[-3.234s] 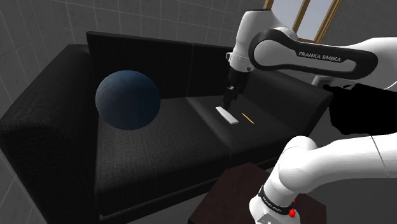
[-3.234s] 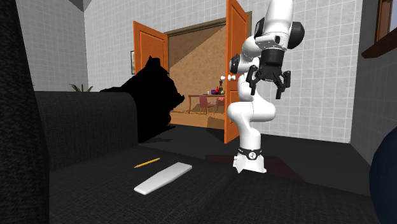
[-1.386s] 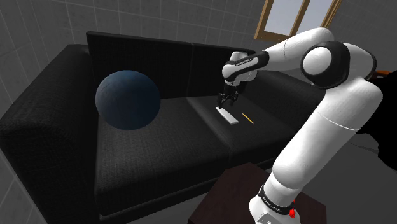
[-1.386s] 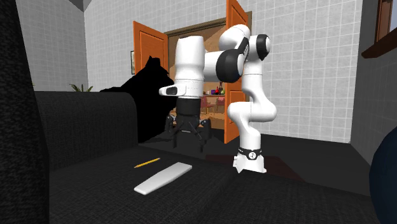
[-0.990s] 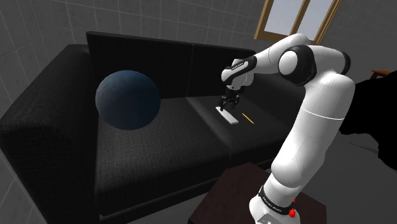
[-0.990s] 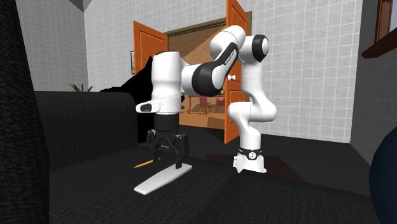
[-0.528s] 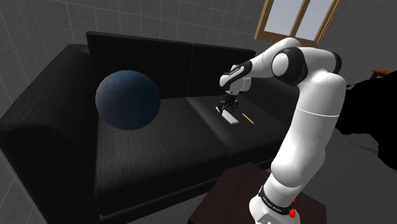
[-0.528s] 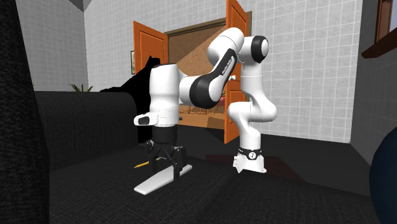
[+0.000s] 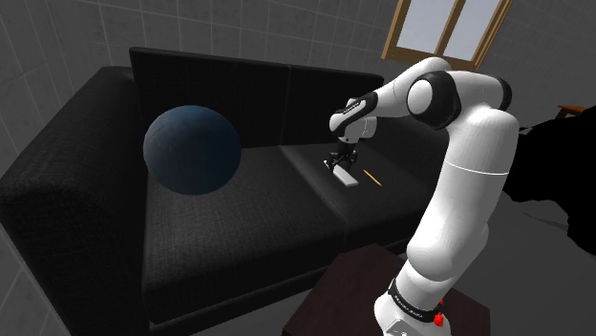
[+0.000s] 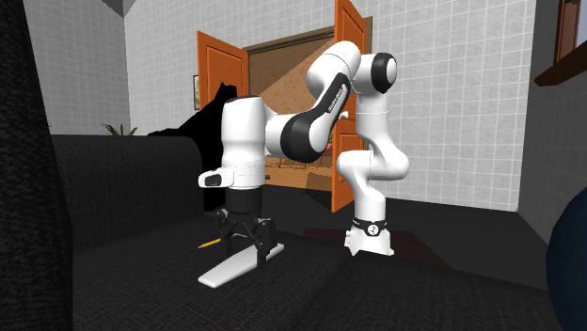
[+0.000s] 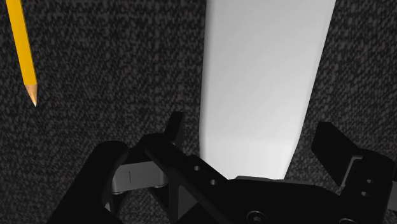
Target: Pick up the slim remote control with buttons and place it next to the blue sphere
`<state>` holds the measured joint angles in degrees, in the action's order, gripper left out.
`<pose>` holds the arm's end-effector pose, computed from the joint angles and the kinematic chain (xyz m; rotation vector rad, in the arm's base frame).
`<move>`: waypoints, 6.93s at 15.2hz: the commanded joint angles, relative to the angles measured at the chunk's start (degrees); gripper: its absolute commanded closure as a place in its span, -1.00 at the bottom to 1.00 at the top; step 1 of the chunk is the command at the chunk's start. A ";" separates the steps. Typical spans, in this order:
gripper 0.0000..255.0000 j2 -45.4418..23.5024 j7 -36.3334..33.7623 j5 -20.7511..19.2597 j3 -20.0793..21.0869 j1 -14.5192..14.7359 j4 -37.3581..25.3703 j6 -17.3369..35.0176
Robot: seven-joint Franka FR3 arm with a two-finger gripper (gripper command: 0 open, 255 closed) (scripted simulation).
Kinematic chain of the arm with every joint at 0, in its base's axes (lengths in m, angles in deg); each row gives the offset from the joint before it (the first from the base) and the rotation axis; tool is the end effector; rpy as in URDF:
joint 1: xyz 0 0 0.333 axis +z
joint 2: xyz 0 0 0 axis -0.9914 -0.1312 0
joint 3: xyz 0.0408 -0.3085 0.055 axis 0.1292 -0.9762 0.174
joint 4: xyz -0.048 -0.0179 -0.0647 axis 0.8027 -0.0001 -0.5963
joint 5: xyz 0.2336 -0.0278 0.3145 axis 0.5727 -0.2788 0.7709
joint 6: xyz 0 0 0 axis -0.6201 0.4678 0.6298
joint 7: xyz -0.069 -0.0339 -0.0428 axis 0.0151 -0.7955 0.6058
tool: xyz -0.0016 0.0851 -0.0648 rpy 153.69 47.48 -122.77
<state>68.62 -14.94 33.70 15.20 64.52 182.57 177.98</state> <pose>0.4390 -0.3618 0.3276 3.0357 -0.7395 0.0013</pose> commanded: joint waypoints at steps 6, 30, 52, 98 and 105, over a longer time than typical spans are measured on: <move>1.00 0.00 0.00 0.00 0.00 0.00 0.02 0.02; 1.00 7.64 -2.54 -3.91 -0.63 0.78 -7.21 -14.23; 1.00 10.41 -3.19 -5.07 -0.55 1.00 -21.17 -30.74; 1.00 24.75 -31.85 -7.02 15.78 13.59 -25.62 -49.86; 1.00 25.43 -41.99 -5.51 22.17 17.31 -24.91 -50.08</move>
<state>94.11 -55.34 27.95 36.44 81.29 157.22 127.41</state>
